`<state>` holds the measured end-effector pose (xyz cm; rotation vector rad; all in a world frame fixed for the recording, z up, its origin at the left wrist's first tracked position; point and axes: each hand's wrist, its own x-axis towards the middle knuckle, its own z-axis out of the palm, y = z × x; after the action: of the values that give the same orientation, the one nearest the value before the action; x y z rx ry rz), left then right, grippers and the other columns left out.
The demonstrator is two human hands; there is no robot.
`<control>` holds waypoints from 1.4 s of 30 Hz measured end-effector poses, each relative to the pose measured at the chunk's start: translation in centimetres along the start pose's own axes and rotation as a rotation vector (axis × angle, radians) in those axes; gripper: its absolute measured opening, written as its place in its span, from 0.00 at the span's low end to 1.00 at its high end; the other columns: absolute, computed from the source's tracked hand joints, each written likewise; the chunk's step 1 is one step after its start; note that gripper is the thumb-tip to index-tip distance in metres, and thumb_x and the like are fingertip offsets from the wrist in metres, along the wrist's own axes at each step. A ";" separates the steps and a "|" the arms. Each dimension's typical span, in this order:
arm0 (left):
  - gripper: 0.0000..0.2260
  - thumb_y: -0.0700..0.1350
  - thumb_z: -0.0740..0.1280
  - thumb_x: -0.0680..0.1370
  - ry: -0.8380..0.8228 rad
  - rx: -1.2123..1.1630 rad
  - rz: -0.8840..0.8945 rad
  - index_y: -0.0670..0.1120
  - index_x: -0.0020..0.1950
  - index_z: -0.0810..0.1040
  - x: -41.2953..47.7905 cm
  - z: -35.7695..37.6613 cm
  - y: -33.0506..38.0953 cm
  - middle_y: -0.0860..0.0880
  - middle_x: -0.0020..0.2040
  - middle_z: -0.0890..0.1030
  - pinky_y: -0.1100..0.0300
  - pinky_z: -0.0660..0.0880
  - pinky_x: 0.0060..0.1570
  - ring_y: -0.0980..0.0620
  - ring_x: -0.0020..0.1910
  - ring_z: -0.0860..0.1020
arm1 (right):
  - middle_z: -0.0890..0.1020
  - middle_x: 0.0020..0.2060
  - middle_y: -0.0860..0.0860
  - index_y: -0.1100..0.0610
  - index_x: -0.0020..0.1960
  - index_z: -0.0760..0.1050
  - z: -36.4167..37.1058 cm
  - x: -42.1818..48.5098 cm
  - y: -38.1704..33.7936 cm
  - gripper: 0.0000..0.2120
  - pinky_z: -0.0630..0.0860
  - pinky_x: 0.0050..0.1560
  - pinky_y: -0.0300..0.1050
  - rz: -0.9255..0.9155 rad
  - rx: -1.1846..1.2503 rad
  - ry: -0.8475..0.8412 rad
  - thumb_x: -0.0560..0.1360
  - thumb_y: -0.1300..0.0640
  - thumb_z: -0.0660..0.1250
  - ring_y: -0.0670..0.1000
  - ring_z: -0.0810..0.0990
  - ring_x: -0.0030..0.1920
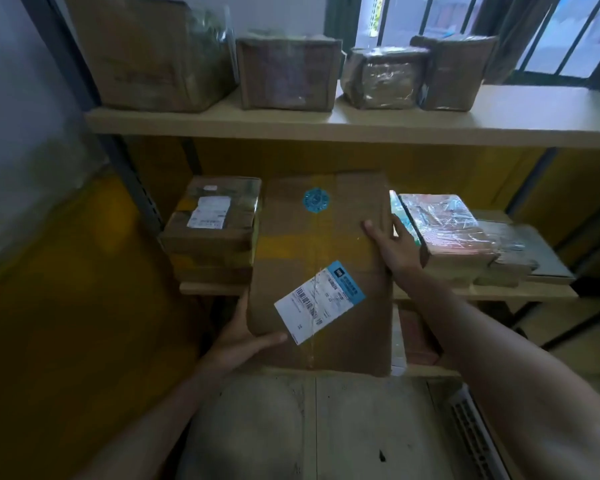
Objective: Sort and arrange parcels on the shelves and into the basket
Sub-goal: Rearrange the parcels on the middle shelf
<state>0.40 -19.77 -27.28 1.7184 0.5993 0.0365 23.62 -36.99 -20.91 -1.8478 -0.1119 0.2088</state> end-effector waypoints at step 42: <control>0.23 0.57 0.57 0.76 0.054 1.252 0.253 0.58 0.71 0.58 18.3 15.7 4.4 0.48 0.77 0.49 0.26 0.40 0.64 0.45 0.75 0.44 | 0.40 0.77 0.54 0.44 0.76 0.42 -4.8 17.0 7.4 0.52 0.47 0.69 0.73 -0.627 -1.316 -0.634 0.64 0.32 0.69 0.60 0.38 0.76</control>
<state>23.20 -27.10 -32.47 3.0088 0.4431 -0.1467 40.99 -40.45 -28.17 -2.8097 -1.5514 0.3002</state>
